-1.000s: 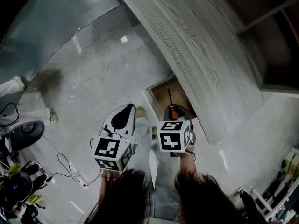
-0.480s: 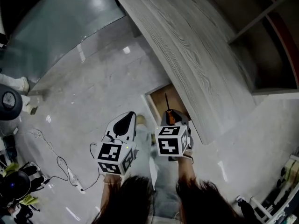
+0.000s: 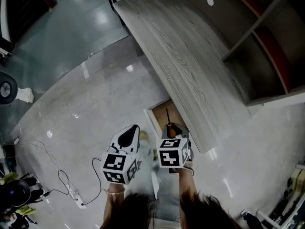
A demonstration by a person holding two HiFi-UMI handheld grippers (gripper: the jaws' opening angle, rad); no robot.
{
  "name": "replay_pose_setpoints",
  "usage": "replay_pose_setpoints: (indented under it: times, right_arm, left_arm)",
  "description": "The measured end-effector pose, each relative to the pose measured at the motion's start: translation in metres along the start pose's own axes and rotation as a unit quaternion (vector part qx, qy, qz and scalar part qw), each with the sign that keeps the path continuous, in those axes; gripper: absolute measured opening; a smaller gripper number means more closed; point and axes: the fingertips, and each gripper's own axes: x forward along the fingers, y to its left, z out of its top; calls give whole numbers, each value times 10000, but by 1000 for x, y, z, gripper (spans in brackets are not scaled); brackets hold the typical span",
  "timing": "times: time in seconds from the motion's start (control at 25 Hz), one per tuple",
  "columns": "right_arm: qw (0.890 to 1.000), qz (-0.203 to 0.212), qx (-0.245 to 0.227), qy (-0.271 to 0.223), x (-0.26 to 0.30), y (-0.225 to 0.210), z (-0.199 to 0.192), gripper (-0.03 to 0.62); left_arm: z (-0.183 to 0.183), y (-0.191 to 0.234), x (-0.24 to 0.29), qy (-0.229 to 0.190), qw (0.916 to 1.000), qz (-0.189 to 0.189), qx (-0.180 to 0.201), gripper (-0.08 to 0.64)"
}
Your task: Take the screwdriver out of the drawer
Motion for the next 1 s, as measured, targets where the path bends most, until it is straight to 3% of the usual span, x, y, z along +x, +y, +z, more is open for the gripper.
replay_pose_setpoints:
  times: [1.0]
  right_arm:
    - [9973,118,-208,-690,-95,1,48,89]
  left_arm:
    - [69,-47,-53,-544,9979,-28,342,18]
